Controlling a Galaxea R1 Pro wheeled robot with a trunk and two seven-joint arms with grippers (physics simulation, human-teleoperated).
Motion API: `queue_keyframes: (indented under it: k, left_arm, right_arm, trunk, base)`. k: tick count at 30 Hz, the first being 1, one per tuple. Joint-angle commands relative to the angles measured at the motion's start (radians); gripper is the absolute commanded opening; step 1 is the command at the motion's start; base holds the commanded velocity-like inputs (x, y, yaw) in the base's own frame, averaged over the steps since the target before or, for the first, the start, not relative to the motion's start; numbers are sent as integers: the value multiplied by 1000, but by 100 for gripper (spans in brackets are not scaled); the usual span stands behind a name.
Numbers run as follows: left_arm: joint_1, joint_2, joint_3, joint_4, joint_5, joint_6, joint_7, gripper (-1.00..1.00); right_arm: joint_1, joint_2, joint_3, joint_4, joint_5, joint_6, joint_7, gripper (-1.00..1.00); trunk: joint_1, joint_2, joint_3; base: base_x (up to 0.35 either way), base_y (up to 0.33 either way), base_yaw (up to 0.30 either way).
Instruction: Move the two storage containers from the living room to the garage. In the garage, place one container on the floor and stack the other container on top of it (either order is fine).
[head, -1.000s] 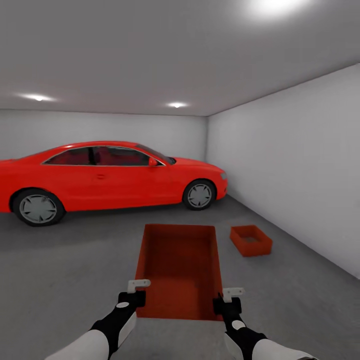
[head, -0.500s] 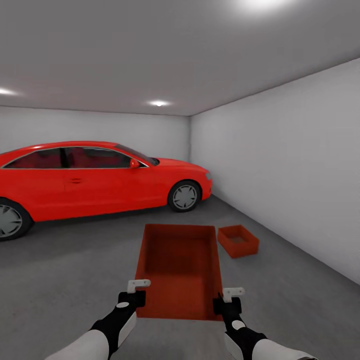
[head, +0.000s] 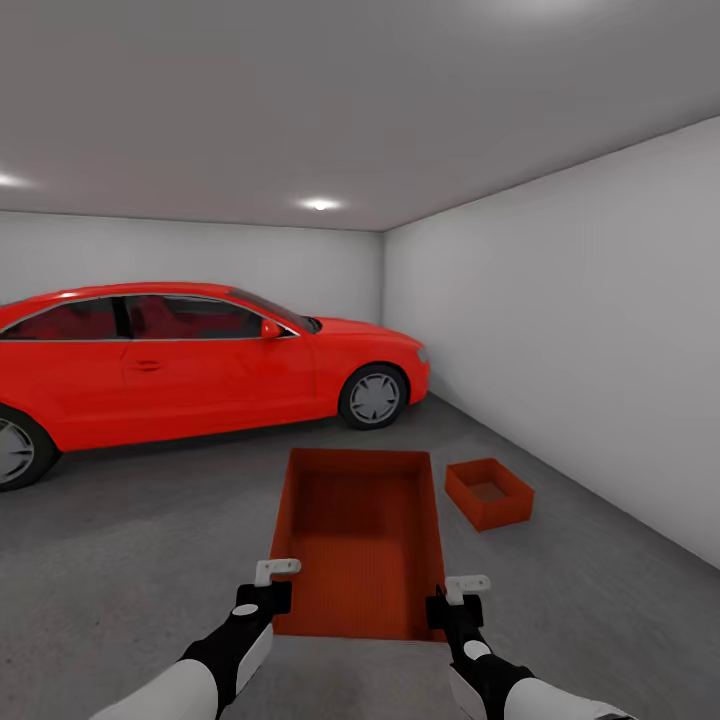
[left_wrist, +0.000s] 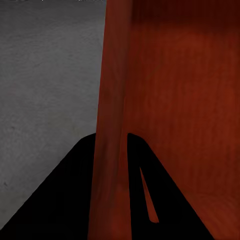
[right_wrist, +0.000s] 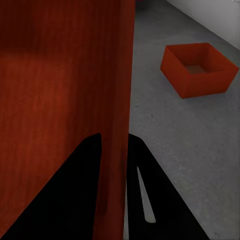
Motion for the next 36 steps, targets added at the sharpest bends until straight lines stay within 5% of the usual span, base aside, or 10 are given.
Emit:
queue_keyframes:
  k: [1, 10, 36]
  left_arm:
    - [-1, -1, 17, 1, -1, -2, 7, -100]
    - [-1, -1, 17, 1, -1, -2, 7, -100]
    - [-1, -1, 18, 1, -1, -2, 7, -100]
  right_arm:
    - [-1, 0, -10, 1, -20, -7, -5, -100]
    - [-1, 0, -10, 1, -20, -7, -5, -100]
    - [-1, 0, -10, 1, -20, -7, -5, -100]
  trunk:
    - [1, -1, -2]
    - [1, -1, -2]
    - [1, -1, -2]
  base:
    - [321, 133, 0]
    - [321, 133, -57]
    - [321, 144, -240]
